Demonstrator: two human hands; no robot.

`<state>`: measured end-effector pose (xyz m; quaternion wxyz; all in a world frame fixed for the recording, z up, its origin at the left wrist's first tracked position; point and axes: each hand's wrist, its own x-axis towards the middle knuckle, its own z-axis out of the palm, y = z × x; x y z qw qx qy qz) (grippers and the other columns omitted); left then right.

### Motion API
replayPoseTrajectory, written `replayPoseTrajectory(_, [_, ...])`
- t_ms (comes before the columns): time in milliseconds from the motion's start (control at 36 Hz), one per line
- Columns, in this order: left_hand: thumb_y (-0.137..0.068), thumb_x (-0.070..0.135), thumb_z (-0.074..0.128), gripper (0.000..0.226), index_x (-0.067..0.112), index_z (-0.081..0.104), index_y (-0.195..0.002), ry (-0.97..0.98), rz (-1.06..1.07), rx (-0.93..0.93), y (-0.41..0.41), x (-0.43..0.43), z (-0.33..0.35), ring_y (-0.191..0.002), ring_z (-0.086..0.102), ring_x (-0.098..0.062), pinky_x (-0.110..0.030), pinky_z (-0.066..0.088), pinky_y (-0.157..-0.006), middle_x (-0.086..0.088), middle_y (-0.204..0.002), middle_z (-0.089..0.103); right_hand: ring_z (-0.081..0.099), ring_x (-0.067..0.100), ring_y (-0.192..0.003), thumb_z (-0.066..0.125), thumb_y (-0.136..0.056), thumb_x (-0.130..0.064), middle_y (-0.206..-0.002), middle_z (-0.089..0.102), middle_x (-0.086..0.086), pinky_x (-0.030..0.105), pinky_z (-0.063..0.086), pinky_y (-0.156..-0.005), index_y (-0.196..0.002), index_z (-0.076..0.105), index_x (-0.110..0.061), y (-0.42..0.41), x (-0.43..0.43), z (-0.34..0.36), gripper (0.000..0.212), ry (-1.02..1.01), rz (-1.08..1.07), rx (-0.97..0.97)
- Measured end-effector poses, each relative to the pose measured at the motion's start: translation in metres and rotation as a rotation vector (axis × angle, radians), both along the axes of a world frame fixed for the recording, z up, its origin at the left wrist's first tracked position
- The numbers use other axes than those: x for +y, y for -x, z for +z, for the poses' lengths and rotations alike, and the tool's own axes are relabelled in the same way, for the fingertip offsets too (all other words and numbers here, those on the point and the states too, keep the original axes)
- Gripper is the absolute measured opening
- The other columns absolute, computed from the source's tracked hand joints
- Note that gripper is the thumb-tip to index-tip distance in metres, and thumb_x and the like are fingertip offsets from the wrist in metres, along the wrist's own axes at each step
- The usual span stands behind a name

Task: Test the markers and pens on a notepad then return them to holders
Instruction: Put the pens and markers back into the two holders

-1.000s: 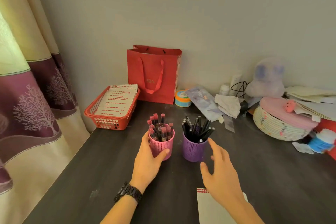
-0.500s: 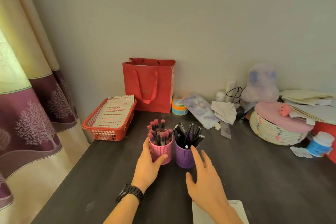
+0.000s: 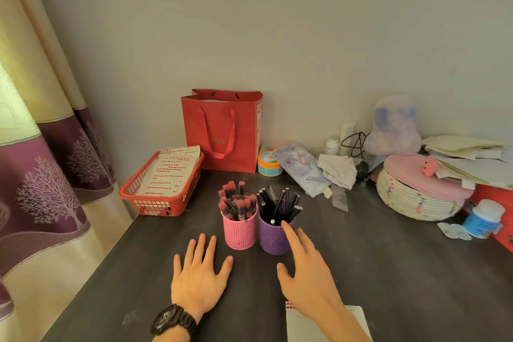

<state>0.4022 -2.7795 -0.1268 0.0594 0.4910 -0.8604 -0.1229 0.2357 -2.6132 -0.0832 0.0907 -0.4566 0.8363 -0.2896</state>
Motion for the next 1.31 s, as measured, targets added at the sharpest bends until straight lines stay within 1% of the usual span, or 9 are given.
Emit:
replayPoseTrajectory(278, [-0.091, 0.076, 0.011, 0.077, 0.038, 0.003, -0.157, -0.008, 0.001, -0.033, -0.001, 0.002, 0.002, -0.152, -0.008, -0.015, -0.047, -0.004, -0.123, 0.009, -0.165, -0.003, 0.047, 0.013, -0.133, 0.067, -0.092, -0.037, -0.161, 0.029, -0.007, 0.026, 0.044, -0.106, -0.150, 0.024, -0.040, 0.005, -0.006, 0.004, 0.072, 0.052, -0.007, 0.007])
replayPoseTrajectory(361, [-0.091, 0.076, 0.012, 0.077, 0.038, 0.004, -0.157, -0.010, -0.002, -0.032, -0.002, 0.002, 0.003, -0.152, -0.007, -0.015, -0.047, -0.004, -0.123, 0.009, -0.166, -0.002, 0.053, 0.011, -0.121, 0.071, -0.089, -0.038, -0.152, 0.037, -0.007, 0.016, 0.048, -0.090, -0.139, 0.032, -0.039, 0.006, -0.012, 0.005, 0.063, 0.097, -0.022, -0.010])
replayPoseTrajectory(444, [-0.091, 0.076, 0.012, 0.077, 0.037, 0.004, -0.157, -0.011, -0.003, -0.033, -0.002, 0.003, 0.004, -0.152, -0.007, -0.016, -0.048, -0.004, -0.123, 0.008, -0.166, -0.002, 0.050, 0.003, -0.110, 0.079, -0.083, -0.036, -0.137, 0.043, -0.014, 0.006, 0.042, -0.073, -0.125, 0.029, -0.046, 0.006, -0.018, 0.005, 0.066, 0.208, -0.049, -0.152])
replayPoseTrajectory(583, [-0.090, 0.077, 0.012, 0.077, 0.038, 0.004, -0.157, -0.016, 0.001, -0.031, -0.002, 0.002, 0.003, -0.152, -0.006, -0.016, -0.048, -0.004, -0.123, 0.008, -0.166, -0.002, 0.055, 0.005, -0.111, 0.086, -0.078, -0.027, -0.135, 0.048, -0.009, 0.006, 0.049, -0.073, -0.119, 0.027, -0.045, 0.004, -0.031, -0.006, 0.074, 0.355, -0.145, -0.330])
replayPoseTrajectory(694, [-0.089, 0.078, 0.011, 0.079, 0.039, 0.005, -0.157, -0.004, 0.004, -0.021, -0.001, 0.000, 0.000, -0.152, -0.005, -0.016, -0.047, -0.004, -0.122, 0.009, -0.166, 0.000, 0.059, 0.014, -0.119, 0.082, -0.083, -0.025, -0.137, 0.052, -0.006, 0.023, 0.054, -0.090, -0.117, 0.025, -0.046, 0.002, -0.039, -0.012, 0.069, 0.361, -0.188, -0.301])
replayPoseTrajectory(861, [-0.087, 0.079, 0.009, 0.080, 0.039, 0.005, -0.157, 0.002, 0.007, -0.024, -0.001, -0.002, -0.003, -0.152, -0.005, -0.016, -0.047, -0.004, -0.122, 0.008, -0.166, 0.001, 0.060, 0.016, -0.120, 0.081, -0.084, -0.027, -0.139, 0.051, -0.005, 0.025, 0.054, -0.090, -0.118, 0.022, -0.048, 0.002, -0.047, -0.011, 0.070, 0.351, -0.220, -0.280])
replayPoseTrajectory(1028, [-0.088, 0.079, 0.009, 0.079, 0.039, 0.004, -0.157, 0.000, 0.006, -0.027, -0.001, -0.002, -0.003, -0.152, -0.006, -0.016, -0.047, -0.005, -0.122, 0.009, -0.166, -0.001, 0.060, 0.017, -0.120, 0.080, -0.084, -0.026, -0.139, 0.050, -0.004, 0.016, 0.048, -0.083, -0.121, 0.025, -0.044, 0.004, -0.054, -0.011, 0.069, 0.347, -0.233, -0.271])
replayPoseTrajectory(1167, [-0.088, 0.078, 0.008, 0.079, 0.039, 0.002, -0.157, -0.002, 0.004, -0.033, -0.001, 0.000, -0.001, -0.152, -0.007, -0.016, -0.047, -0.006, -0.122, 0.009, -0.166, -0.002, 0.060, 0.020, -0.122, 0.081, -0.084, -0.024, -0.140, 0.050, -0.002, 0.025, 0.055, -0.089, -0.126, 0.028, -0.038, 0.005, -0.058, -0.011, 0.069, 0.355, -0.260, -0.270])
replayPoseTrajectory(1306, [-0.089, 0.078, 0.009, 0.079, 0.039, 0.003, -0.157, -0.008, 0.007, -0.042, -0.001, 0.000, 0.000, -0.152, -0.007, -0.017, -0.048, -0.005, -0.122, 0.008, -0.166, -0.002, 0.061, 0.020, -0.121, 0.080, -0.084, -0.023, -0.140, 0.051, -0.001, 0.026, 0.055, -0.088, -0.127, 0.027, -0.037, 0.008, -0.062, -0.010, 0.070, 0.358, -0.267, -0.272])
